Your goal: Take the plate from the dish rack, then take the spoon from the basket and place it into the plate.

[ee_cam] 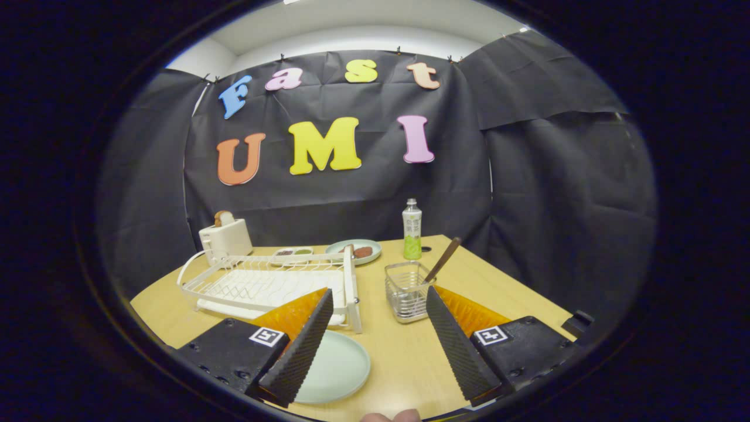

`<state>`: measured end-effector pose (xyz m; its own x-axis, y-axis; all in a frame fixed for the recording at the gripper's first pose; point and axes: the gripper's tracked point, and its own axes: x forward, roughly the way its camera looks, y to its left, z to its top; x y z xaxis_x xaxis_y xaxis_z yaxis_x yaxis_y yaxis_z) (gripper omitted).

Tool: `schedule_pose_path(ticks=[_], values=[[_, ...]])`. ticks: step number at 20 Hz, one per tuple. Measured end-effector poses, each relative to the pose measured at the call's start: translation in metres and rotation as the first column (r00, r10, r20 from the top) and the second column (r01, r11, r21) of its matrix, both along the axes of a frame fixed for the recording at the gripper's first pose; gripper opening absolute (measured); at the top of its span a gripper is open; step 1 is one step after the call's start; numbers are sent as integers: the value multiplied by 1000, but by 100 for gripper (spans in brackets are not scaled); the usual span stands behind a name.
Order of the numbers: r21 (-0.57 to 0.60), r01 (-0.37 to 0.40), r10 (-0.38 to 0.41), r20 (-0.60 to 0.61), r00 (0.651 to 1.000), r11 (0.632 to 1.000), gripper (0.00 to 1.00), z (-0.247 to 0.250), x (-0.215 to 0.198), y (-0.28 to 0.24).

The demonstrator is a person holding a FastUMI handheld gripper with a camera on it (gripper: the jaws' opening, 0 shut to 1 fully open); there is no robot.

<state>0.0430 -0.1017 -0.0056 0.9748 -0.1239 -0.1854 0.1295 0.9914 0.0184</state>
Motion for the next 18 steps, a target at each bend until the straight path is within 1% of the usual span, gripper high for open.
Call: schedule_pose_path(ticks=[3,5,10,14,18], values=[[-8,14,-13,33,999,1000,100,20,4,-31],[-15,21,-21,33,999,1000,100,23,13,-50],[9,31,-31,-7,1000,999,100,12,48,-94],[61,-2,5,-54,999,998,100,-8,84,-107],[61,-43,48,-79,996,997,100,-18,120,-110]])
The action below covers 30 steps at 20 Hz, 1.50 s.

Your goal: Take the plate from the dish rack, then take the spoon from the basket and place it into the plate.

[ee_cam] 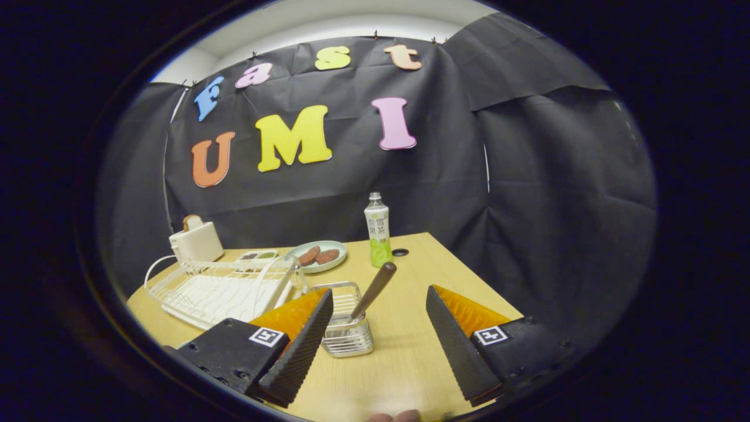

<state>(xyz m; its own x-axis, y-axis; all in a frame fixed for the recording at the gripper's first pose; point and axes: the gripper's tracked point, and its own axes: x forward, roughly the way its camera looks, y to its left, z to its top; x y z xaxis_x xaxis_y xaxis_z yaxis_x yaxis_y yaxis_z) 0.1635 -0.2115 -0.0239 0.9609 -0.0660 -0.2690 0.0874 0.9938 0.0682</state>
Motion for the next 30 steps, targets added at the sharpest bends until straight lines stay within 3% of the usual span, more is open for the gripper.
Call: schedule_pose_path(ticks=[7,17,21,27,30], values=[[18,-23,24,-32,999,1000,100,-13,40,-2],[84,-28,29,-7,1000,996,30,7,43,13],[86,-23,20,36,999,996,15,29,42,20],[50,-10,1,174,985,999,11,90,18,27],[22,-37,32,226,974,999,11,118,-5,43]])
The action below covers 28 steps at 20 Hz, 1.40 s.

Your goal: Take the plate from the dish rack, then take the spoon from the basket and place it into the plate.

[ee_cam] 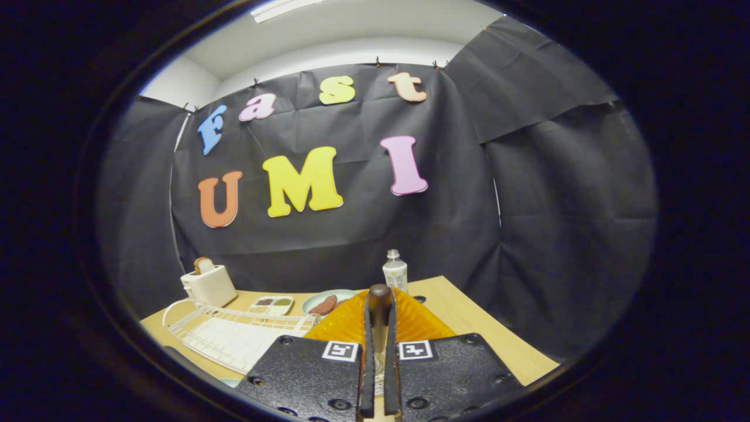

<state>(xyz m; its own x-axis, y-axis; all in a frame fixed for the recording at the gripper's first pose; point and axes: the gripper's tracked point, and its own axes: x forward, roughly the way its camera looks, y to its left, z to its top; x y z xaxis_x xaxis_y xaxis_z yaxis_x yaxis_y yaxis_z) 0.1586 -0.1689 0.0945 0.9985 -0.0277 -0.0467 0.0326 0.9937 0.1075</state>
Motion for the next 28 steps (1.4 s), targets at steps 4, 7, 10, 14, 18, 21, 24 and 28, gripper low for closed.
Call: schedule_pose_path(ticks=[4,7,10,14,18,21,24,28], values=[[8,-94,94,42,995,996,11,22,-42,40],[-8,-127,128,64,990,992,11,21,-68,67],[-33,-168,169,34,985,985,11,0,-85,98],[-66,-206,205,-19,979,976,11,-39,-102,133],[-37,-246,244,-65,968,968,11,-77,-112,162],[-15,-253,250,-93,964,967,11,-100,-114,173],[57,-273,278,-130,952,960,11,-121,-114,183],[123,-279,297,-175,939,953,12,-139,-109,184]])
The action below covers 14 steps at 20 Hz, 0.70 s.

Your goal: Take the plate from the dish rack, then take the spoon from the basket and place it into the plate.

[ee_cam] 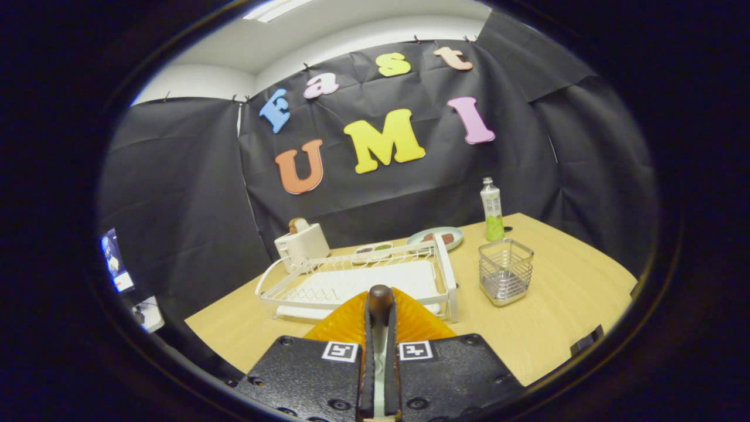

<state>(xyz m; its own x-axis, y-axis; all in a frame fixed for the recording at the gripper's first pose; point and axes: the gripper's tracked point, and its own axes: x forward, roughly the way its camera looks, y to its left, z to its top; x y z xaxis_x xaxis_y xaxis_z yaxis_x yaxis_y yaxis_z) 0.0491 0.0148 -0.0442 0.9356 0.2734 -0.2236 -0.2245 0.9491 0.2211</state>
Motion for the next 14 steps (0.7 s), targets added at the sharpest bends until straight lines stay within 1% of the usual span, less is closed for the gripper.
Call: schedule_pose_path(ticks=[2,3,7,8,9,12,14], values=[[-12,2,-3,-11,1000,1000,15,-3,2,-3],[-30,16,-16,-2,1000,999,19,-5,6,-6],[-122,117,-107,84,991,986,87,14,10,-34],[-134,138,-124,112,986,981,95,20,12,-39],[-146,154,-135,133,982,977,100,25,11,-42],[-171,189,-155,197,968,967,100,43,7,-45],[-192,196,-149,234,961,962,100,53,1,-41]])
